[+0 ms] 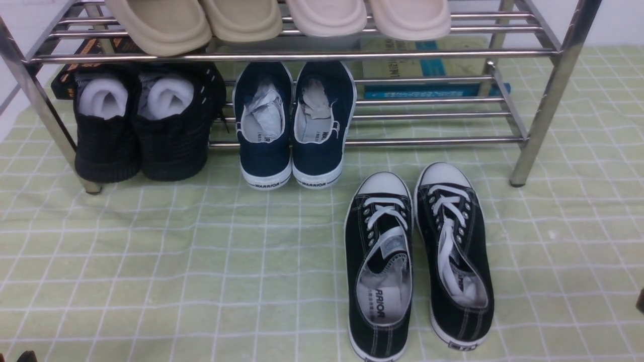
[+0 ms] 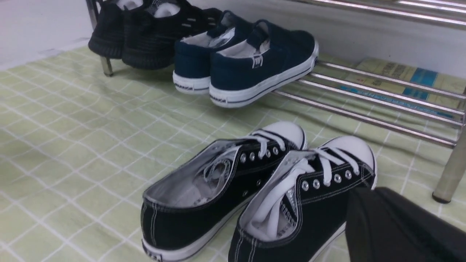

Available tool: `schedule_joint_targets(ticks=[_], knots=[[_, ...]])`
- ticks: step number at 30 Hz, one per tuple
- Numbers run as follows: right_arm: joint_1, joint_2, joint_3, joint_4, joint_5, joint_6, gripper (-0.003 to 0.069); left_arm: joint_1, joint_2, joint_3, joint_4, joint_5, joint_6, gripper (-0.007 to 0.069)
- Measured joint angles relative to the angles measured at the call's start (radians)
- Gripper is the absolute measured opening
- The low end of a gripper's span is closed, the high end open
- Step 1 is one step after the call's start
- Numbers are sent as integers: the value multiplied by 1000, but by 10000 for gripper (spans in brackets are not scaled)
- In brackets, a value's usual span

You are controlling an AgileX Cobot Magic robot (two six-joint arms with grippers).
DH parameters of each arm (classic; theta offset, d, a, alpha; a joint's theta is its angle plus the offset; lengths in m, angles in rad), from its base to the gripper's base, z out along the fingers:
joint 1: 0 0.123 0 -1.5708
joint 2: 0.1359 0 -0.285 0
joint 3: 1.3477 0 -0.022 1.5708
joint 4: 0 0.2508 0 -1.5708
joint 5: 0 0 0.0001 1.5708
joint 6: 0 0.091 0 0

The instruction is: Take the shoes off the shelf with your hand from the green coffee tablecloth.

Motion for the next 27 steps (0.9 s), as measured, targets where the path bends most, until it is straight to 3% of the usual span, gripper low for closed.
schedule_joint_targets(ticks=[5, 9, 18, 27], knots=[[-112, -65, 93, 146, -2, -177, 5, 0, 0, 0, 0, 0, 0, 242], [-321, -113, 174, 280, -25, -245, 9, 0, 0, 0, 0, 0, 0, 242], [-657, -196, 204, 294, 37, -249, 18, 0, 0, 0, 0, 0, 0, 242], [-698, -205, 231, 272, 107, -249, 27, 0, 0, 0, 0, 0, 0, 242]])
